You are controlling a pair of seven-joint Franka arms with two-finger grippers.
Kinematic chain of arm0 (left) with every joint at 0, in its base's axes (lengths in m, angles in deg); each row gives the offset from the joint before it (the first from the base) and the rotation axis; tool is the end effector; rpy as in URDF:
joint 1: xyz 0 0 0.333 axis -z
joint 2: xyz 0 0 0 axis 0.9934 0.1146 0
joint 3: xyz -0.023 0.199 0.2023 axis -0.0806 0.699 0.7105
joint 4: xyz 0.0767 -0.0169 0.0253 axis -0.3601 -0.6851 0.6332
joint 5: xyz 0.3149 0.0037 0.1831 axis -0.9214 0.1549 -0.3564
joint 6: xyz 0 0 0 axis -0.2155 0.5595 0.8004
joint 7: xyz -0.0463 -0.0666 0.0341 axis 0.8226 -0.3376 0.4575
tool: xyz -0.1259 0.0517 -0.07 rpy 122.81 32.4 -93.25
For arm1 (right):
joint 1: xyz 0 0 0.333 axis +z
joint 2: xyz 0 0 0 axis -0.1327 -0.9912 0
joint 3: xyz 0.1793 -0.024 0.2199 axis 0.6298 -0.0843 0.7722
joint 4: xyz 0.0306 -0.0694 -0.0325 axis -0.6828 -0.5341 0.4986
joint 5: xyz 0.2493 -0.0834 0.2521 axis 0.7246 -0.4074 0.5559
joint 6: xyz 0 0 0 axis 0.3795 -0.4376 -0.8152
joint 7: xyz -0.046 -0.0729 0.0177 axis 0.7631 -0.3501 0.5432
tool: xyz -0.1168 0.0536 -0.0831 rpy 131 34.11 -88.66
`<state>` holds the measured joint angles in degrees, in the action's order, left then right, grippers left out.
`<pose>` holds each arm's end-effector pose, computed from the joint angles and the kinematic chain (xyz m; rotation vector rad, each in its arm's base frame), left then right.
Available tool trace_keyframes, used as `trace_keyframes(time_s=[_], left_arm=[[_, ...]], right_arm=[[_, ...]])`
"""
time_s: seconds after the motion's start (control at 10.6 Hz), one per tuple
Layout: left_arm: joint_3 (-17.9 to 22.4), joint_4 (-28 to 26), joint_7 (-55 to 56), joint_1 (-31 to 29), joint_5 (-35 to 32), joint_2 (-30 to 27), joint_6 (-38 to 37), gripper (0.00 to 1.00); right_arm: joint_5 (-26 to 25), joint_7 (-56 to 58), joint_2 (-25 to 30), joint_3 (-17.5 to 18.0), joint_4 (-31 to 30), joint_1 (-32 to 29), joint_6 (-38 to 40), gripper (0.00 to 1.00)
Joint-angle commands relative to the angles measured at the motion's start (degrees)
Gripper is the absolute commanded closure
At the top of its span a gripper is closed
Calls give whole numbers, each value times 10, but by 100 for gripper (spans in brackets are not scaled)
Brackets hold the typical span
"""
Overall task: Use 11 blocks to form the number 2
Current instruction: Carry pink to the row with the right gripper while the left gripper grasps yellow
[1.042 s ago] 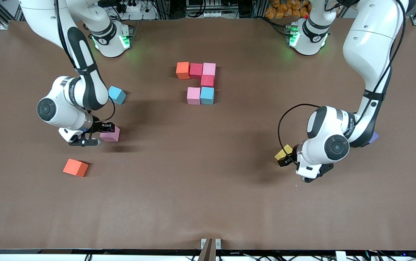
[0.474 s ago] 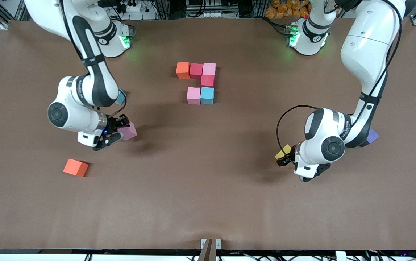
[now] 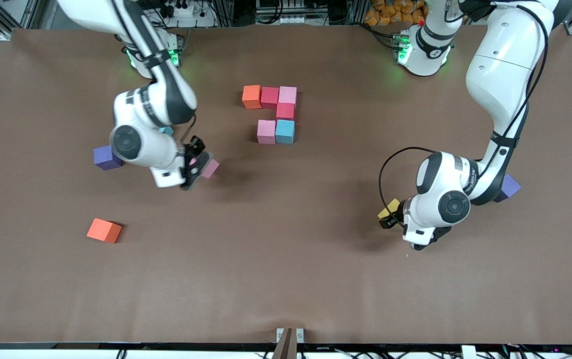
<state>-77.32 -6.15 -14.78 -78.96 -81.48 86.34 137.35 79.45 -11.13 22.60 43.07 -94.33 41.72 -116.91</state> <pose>0.6023 -0.1793 0.1497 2.9989 0.8352 -0.2913 0.4655 0.2451 0.2268 -2.5237 -1.4853 0.2865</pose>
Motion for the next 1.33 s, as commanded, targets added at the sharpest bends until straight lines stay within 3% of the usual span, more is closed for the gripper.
trace_keyframes(time_s=[0.0,0.28,0.57,0.85,0.95,1.23], left_arm=[[0,-1,-9,0,9,-1,6,100],[0,3,-10,1,7,-4,6,100],[0,13,-8,0,6,-16,5,100],[-1,24,-9,-1,1,-29,5,100],[-1,25,-10,-1,0,-32,5,100],[-1,25,-14,0,1,-33,3,100]], right_arm=[[-63,12,9,77,-1,-21,-16,74],[-138,6,5,136,-8,-21,-56,74],[-191,9,6,151,-47,-21,-113,73],[-193,10,11,155,-104,-18,-170,73],[-193,6,15,179,-110,-20,-170,73],[-193,-31,21,205,-134,-12,-179,73]])
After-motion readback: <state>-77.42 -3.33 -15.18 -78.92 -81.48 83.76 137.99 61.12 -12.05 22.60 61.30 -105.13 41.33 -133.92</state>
